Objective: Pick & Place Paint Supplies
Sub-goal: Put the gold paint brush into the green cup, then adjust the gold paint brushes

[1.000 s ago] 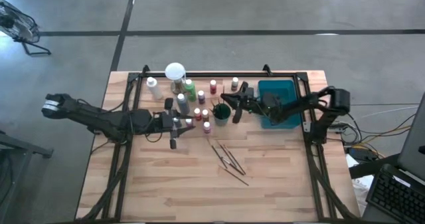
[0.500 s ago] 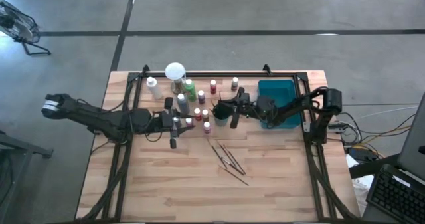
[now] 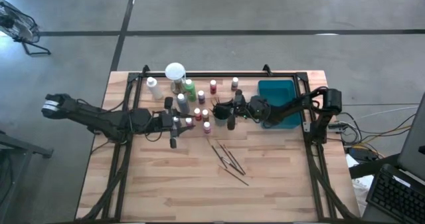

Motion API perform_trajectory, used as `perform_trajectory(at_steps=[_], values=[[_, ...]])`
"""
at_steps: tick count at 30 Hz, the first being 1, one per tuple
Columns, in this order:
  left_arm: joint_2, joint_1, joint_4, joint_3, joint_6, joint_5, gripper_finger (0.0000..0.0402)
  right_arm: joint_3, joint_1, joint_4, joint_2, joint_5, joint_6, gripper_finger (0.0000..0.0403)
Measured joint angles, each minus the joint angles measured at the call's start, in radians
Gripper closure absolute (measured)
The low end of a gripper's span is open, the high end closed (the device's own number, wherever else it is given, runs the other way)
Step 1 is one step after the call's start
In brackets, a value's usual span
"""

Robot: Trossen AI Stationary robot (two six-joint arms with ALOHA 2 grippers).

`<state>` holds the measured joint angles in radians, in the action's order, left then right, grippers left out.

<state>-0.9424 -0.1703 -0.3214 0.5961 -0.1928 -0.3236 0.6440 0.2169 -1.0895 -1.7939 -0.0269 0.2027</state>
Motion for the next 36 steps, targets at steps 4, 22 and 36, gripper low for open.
perform_trajectory(at_steps=[4, 22, 36], values=[[0.000, 0.000, 0.000, 0.000, 0.000, 0.000, 0.0236, 0.006, -0.001, 0.011, 0.000, 0.000, -0.001, 0.0393], [0.001, 0.001, 0.000, 0.011, -0.018, -0.004, 0.0237, 0.012, -0.002, 0.071, -0.006, -0.002, 0.026, 0.0386], [0.001, 0.001, 0.001, 0.011, -0.015, -0.004, 0.0236, 0.091, -0.012, 0.226, 0.001, 0.013, 0.025, 0.0341]])
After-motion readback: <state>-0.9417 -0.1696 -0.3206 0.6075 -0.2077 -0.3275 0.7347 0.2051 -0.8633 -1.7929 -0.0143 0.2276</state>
